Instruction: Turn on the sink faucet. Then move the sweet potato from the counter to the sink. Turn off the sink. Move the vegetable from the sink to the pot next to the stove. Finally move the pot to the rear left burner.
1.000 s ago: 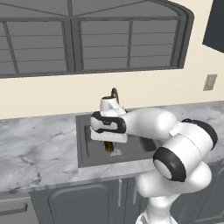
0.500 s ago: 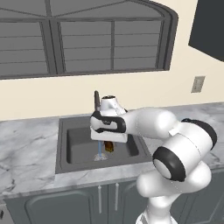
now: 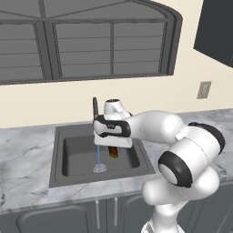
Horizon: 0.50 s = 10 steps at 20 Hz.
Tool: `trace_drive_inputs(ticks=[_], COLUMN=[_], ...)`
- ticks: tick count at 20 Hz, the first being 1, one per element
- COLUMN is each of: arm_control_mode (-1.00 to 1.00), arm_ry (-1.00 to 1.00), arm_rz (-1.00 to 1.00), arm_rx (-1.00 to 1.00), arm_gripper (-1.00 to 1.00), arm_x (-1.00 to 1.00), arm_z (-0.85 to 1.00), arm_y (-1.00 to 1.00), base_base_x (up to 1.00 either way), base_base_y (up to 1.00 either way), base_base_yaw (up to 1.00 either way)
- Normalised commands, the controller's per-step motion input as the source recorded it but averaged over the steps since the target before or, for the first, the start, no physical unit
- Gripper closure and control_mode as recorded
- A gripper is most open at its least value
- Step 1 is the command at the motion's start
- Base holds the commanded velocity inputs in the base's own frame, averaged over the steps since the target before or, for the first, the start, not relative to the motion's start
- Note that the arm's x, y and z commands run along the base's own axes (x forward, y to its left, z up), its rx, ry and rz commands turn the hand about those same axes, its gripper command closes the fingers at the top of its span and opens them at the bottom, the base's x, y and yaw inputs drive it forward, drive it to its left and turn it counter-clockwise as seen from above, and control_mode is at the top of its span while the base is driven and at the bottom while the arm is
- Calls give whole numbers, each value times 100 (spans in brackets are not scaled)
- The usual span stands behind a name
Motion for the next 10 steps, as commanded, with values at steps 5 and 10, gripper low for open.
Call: trace_drive_inputs(ticks=[5, 10], arm_control_mode=[-100, -100], arm_ry=[0, 0], arm_rz=[4, 10], arm_rx=[0, 2], arm_gripper=[100, 100], arm_x=[50, 74], arm_z=[-22, -36], arm_y=[-6, -24], base_base_x=[2, 0], base_base_y=[0, 0], base_base_yaw=[0, 0])
